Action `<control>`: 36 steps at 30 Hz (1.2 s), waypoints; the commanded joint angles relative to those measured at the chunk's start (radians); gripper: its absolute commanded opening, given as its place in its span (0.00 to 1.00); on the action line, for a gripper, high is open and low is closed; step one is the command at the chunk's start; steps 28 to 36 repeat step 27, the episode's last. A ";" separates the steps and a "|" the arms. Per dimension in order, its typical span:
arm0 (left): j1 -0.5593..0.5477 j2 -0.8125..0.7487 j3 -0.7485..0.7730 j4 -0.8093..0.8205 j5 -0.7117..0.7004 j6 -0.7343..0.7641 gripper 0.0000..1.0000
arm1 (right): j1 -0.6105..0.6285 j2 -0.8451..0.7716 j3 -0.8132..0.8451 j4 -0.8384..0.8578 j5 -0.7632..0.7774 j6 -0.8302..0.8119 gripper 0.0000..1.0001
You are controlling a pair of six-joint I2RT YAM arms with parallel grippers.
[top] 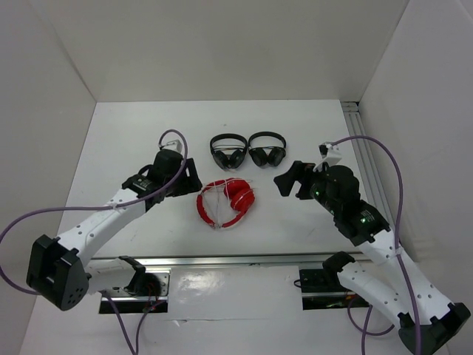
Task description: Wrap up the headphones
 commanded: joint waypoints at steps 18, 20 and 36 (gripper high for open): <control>-0.013 -0.856 0.215 -0.653 0.028 0.118 0.97 | 0.007 -0.235 0.284 -0.397 -0.119 -0.054 1.00; -0.013 -0.906 0.215 -0.689 0.028 0.129 1.00 | 0.007 -0.267 0.310 -0.437 -0.096 -0.054 1.00; -0.022 -1.018 0.218 -0.749 0.019 0.110 1.00 | 0.007 -0.332 0.301 -0.517 -0.053 -0.054 1.00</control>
